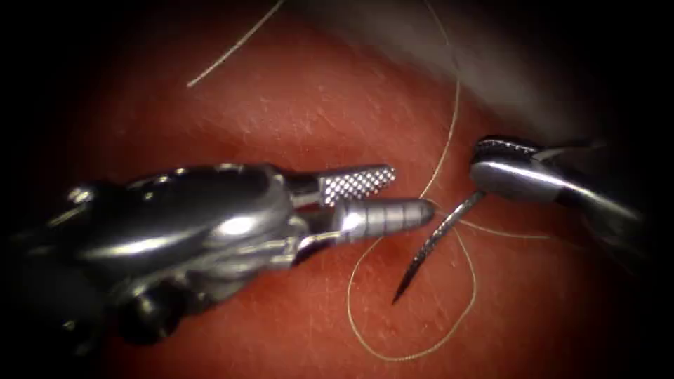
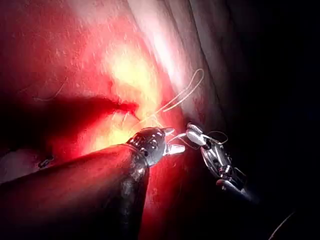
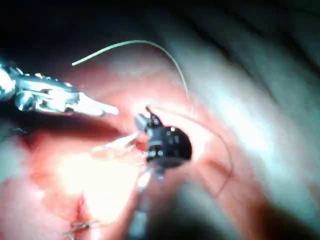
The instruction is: Wound Closure
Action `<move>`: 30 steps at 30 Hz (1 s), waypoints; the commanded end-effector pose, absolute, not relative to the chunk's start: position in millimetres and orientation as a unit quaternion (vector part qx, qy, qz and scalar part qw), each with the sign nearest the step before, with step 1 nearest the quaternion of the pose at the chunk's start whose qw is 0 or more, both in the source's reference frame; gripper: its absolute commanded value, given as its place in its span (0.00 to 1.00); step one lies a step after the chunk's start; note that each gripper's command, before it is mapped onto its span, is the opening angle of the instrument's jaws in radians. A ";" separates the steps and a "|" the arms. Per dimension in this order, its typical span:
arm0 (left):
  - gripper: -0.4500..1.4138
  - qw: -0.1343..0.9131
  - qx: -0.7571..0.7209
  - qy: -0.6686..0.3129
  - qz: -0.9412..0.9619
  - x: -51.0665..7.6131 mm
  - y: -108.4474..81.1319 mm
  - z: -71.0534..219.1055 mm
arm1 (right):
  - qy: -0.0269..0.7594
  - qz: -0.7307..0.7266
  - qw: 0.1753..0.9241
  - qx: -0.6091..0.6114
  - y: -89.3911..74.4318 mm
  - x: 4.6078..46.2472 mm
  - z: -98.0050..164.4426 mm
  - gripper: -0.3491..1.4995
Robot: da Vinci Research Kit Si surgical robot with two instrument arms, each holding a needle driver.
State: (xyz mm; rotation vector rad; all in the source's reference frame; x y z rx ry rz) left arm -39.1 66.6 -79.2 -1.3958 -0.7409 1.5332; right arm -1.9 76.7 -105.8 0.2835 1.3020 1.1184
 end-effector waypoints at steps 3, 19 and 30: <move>0.66 0.414 -0.568 -0.279 0.654 -37.8 66.1 -78.4 | 0.555 0.452 0.692 0.092 78.6 -3.4 -104.4 0.00; 0.59 0.329 -0.503 -0.265 0.754 -37.3 61.7 -72.3 | 0.531 0.429 0.731 0.000 87.6 -17.4 -105.7 0.00; 0.43 0.310 -0.450 -0.278 0.790 -37.8 60.5 -72.0 | 0.550 0.399 0.734 0.005 81.5 -2.8 -100.4 0.00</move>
